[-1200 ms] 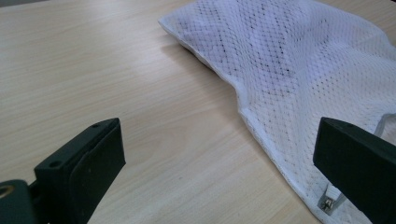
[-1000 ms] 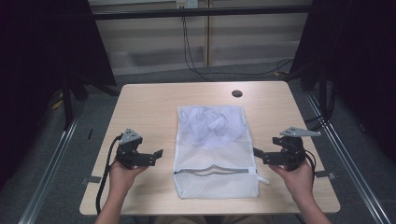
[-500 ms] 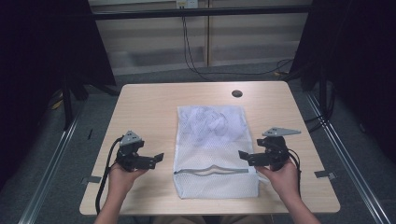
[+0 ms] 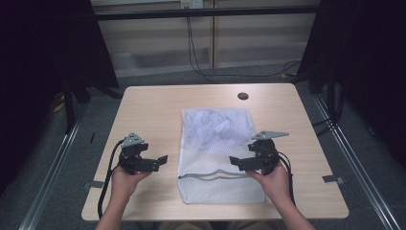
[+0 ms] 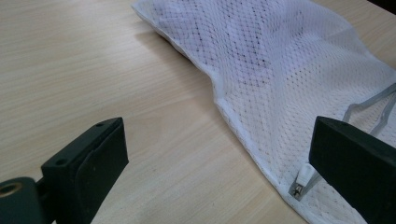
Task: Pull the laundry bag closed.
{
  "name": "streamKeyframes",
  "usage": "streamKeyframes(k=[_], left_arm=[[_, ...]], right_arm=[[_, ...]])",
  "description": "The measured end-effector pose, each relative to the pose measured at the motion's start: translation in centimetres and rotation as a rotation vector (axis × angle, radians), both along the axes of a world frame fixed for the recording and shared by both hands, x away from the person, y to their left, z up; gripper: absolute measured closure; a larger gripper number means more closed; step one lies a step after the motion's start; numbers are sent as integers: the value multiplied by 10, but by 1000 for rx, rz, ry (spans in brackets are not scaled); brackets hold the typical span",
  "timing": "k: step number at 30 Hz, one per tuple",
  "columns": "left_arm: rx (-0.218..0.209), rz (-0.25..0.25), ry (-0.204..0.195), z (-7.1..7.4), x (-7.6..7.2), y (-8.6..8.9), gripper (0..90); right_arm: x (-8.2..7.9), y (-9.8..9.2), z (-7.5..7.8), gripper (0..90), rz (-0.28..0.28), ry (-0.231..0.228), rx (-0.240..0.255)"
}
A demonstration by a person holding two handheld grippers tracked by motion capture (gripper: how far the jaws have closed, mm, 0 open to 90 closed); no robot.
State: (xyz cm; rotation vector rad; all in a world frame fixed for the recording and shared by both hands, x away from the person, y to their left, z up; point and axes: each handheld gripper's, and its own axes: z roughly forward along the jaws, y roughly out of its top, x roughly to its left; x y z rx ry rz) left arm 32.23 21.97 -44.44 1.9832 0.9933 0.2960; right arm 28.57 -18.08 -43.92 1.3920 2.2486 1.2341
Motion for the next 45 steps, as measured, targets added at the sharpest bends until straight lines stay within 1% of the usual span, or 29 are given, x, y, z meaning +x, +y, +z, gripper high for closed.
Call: streamKeyframes(k=[9,10,14,19,21,22,25,26,28,29,31,32,35,36,37,38,39,41,43,45], left_arm=[[-3,0,-3,2,1,1,46],[-5,-1,-1,3,0,1,46],[-15,1,-5,4,-1,3,48],[-15,4,-6,5,-1,5,50],[-8,1,-5,5,-1,7,51],[-9,5,-6,5,-1,7,51],[-14,1,-4,6,-1,8,52],[-20,3,-3,6,-1,9,53],[-17,4,-4,6,-1,9,54],[-14,-4,-4,6,-1,9,54],[-16,-3,-5,6,-1,9,54],[-17,3,-6,6,-1,9,55],[-15,2,-7,7,-1,9,59],[-18,5,-8,7,-1,9,59],[-10,1,-2,7,0,9,60],[-10,1,-2,7,0,9,60],[-14,3,11,7,0,9,60],[-13,-1,23,7,1,10,62],[-14,-2,27,6,1,9,62],[-13,-6,32,6,1,9,62]], right_arm=[[3,20,0,82,27,16,12],[4,25,0,82,36,16,16],[6,34,-2,85,52,28,17],[8,45,-4,88,70,35,20],[8,46,-4,88,72,35,19],[9,50,-5,88,72,41,18],[11,54,-6,87,73,42,20],[11,55,-7,89,75,45,31],[11,56,-7,90,76,47,32],[12,60,-8,89,75,56,33],[13,61,-9,90,82,60,35],[14,65,-10,91,87,72,34],[16,69,-12,95,100,101,41],[16,69,-12,95,100,101,41],[17,72,-13,115,112,134,45],[17,72,-13,115,112,134,45],[18,75,-15,127,131,134,52],[19,77,-17,118,127,143,49],[20,79,-17,140,140,144,63],[20,81,-18,140,142,146,61]])
